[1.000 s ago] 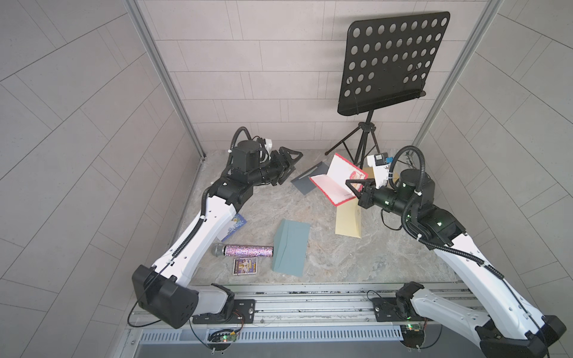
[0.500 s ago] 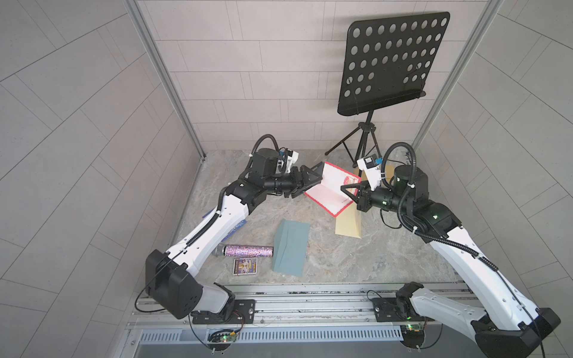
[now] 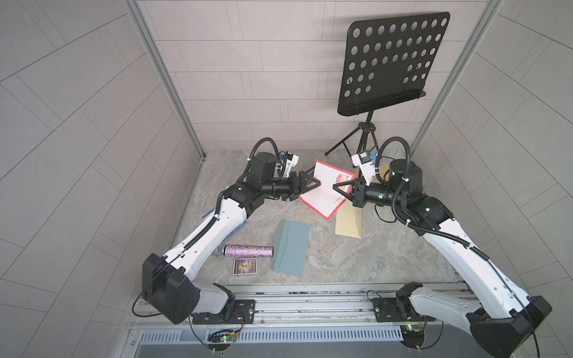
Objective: Take the letter paper out of the envelope
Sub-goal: Unfold the letter paper.
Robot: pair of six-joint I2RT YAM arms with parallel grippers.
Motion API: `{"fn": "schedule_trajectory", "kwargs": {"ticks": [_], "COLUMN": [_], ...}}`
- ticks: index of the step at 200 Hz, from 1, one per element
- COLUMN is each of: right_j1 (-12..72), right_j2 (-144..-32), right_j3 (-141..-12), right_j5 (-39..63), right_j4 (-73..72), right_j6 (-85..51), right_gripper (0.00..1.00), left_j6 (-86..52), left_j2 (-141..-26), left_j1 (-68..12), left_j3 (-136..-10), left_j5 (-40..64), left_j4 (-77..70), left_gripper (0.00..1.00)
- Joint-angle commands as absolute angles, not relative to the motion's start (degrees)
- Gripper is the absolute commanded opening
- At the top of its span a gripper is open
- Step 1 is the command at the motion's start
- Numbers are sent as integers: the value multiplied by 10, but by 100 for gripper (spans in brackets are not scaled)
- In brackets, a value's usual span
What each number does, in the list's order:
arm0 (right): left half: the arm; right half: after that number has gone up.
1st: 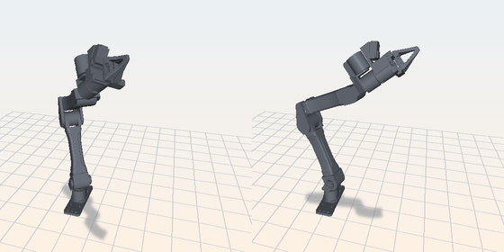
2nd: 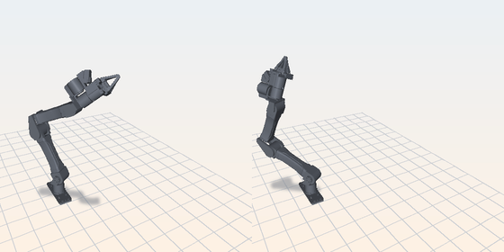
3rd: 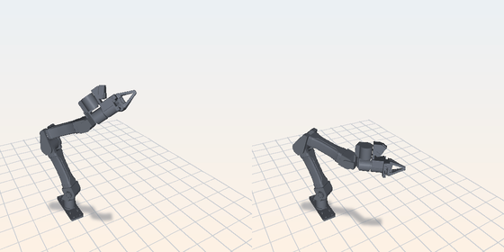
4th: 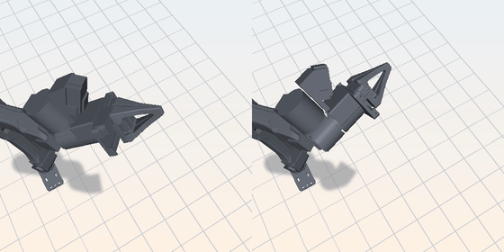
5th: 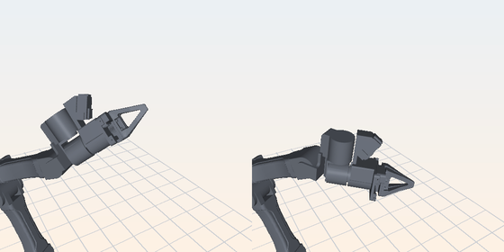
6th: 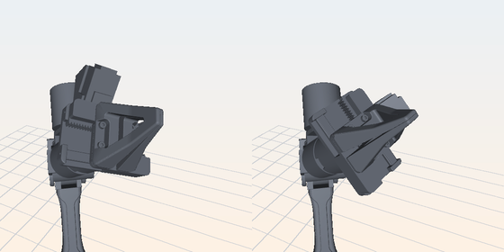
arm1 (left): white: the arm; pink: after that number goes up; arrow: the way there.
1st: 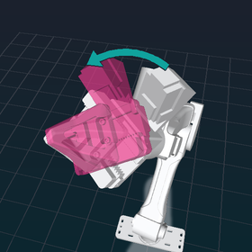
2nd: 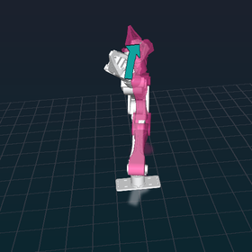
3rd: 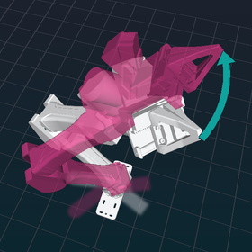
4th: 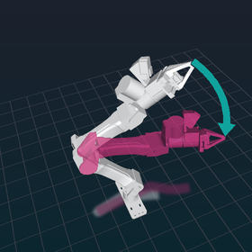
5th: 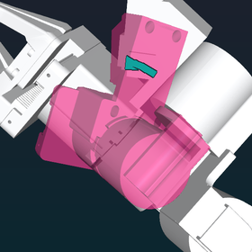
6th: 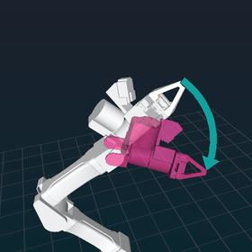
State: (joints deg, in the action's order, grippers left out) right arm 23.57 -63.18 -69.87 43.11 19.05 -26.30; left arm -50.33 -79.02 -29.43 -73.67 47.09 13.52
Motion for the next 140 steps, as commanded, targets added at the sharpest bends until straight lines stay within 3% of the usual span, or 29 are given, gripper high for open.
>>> {"fn": "schedule_trajectory", "kwargs": {"ticks": [1, 87, 140], "right_j1": [233, 214, 209], "right_j2": [-636, -658, -689], "right_j3": [-706, -692, -686], "right_j5": [459, 497, 532], "right_j4": [147, 97, 45], "right_j6": [-292, -370, -449], "right_gripper": [0, 0, 0], "left_j6": [-506, -528, -552], "left_j2": [-770, -757, -752], "left_j1": [-298, -298, -298], "left_j3": [-727, -704, -686], "left_j5": [490, 488, 485], "left_j4": [95, 45, 7], "left_gripper": [63, 53, 36]}}
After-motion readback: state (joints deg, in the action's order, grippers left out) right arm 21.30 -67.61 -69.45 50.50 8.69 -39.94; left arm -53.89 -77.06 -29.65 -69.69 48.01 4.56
